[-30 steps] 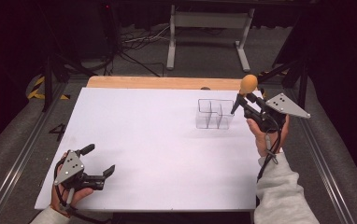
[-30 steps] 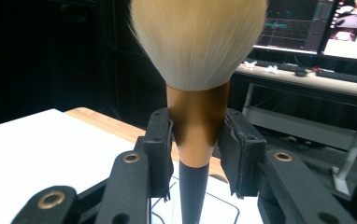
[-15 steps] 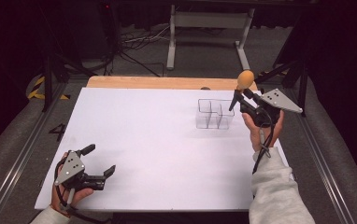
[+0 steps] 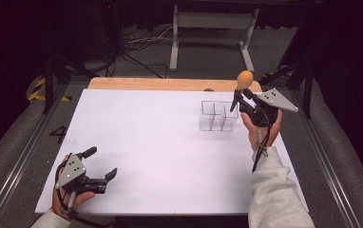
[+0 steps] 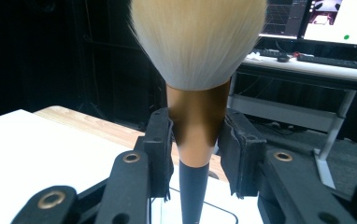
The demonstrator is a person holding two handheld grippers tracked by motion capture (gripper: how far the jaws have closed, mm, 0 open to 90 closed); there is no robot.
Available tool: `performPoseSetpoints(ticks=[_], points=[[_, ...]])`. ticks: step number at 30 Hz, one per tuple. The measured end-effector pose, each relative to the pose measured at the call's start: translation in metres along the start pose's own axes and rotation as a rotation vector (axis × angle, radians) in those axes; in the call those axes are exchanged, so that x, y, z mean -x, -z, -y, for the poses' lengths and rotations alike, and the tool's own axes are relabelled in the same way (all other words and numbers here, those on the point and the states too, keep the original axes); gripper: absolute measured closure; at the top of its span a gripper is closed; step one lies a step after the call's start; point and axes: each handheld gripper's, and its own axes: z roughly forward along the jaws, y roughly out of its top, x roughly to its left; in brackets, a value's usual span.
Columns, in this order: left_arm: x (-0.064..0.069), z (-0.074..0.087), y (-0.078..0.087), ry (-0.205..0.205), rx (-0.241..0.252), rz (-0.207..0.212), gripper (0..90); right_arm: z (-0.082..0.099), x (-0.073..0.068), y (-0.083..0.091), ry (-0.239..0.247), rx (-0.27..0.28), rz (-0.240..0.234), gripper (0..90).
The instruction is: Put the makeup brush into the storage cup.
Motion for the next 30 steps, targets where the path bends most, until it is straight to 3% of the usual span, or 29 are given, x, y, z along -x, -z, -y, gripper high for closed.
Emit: performPoseSetpoints(ticks=[14, 30], points=[[0.001, 0.000, -0.001, 0.006, -0.002, 0.009, 2.6, 0.014, 0.003, -0.008, -0.028, -0.032, 0.020, 65.9], [0.001, 0.001, -0.001, 0.005, -0.007, 0.018, 2.7, 0.045, 0.005, -0.014, -0.062, -0.084, 0.016, 65.9]])
